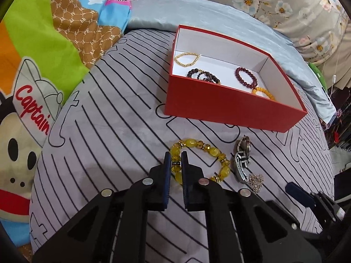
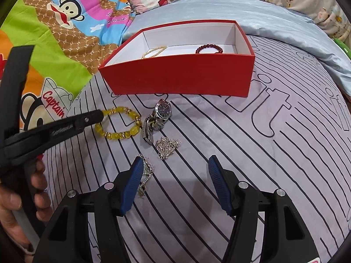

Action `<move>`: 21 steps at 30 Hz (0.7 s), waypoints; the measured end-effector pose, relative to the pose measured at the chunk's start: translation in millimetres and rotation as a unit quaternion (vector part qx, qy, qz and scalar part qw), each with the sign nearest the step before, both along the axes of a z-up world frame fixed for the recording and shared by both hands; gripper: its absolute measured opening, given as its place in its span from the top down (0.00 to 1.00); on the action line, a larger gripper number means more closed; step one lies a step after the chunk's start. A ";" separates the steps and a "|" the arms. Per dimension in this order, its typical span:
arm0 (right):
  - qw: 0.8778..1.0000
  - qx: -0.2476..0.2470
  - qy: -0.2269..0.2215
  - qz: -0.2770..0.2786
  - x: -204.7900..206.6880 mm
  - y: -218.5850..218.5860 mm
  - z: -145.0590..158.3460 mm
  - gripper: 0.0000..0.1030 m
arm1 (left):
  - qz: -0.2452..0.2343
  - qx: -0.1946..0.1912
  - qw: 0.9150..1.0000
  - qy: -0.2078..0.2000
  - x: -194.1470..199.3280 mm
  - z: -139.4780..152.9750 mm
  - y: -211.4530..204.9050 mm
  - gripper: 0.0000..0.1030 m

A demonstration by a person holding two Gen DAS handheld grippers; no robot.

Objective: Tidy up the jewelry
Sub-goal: 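Grasp the yellow bead bracelet with the left tool while the right tool grasps the silver watch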

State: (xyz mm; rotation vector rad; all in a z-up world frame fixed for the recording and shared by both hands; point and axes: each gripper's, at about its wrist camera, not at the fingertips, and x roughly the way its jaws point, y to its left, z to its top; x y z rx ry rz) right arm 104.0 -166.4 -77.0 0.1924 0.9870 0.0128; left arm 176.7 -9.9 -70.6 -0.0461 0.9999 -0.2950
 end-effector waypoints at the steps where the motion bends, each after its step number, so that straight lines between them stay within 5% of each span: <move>1: 1.000 0.003 -0.001 0.001 3.5 1.1 0.4 0.43 | 0.000 0.001 1.000 0.001 -1.5 0.3 1.7 0.91; 21: 1.000 -0.010 -0.002 0.007 71.2 19.5 -14.5 0.61 | 0.011 0.000 1.000 0.028 -6.4 -15.4 16.6 0.91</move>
